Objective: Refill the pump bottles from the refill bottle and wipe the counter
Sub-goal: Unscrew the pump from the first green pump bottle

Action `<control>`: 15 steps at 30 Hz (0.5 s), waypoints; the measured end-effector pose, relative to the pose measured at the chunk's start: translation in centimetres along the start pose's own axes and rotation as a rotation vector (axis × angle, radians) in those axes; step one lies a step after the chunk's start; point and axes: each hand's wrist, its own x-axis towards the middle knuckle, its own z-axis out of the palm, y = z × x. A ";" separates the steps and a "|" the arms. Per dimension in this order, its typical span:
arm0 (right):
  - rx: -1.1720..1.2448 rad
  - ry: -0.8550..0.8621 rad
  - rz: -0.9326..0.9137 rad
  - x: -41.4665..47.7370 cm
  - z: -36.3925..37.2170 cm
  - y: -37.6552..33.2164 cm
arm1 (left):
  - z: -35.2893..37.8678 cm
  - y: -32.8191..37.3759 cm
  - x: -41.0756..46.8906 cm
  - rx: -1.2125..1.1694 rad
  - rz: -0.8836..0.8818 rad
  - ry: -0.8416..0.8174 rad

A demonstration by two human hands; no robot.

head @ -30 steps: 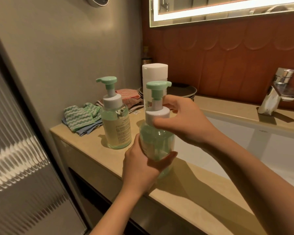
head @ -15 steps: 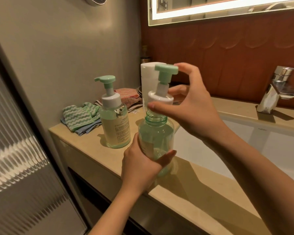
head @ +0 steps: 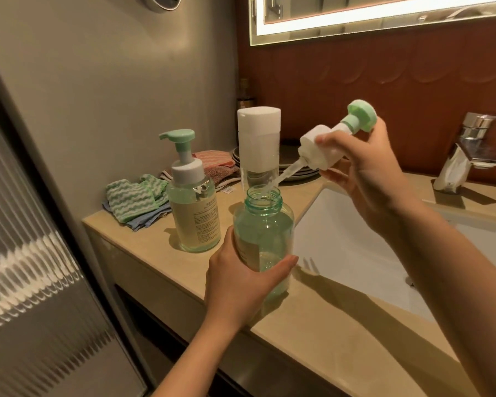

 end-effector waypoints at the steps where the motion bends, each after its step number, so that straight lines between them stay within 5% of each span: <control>1: 0.024 0.006 0.036 0.2 -0.3 0.1 | 0.0 0.0 0.0 -0.001 -0.002 -0.001; 15: 0.336 0.196 0.359 1.6 -3.2 0.8 | 0.1 0.0 0.0 0.006 -0.024 0.013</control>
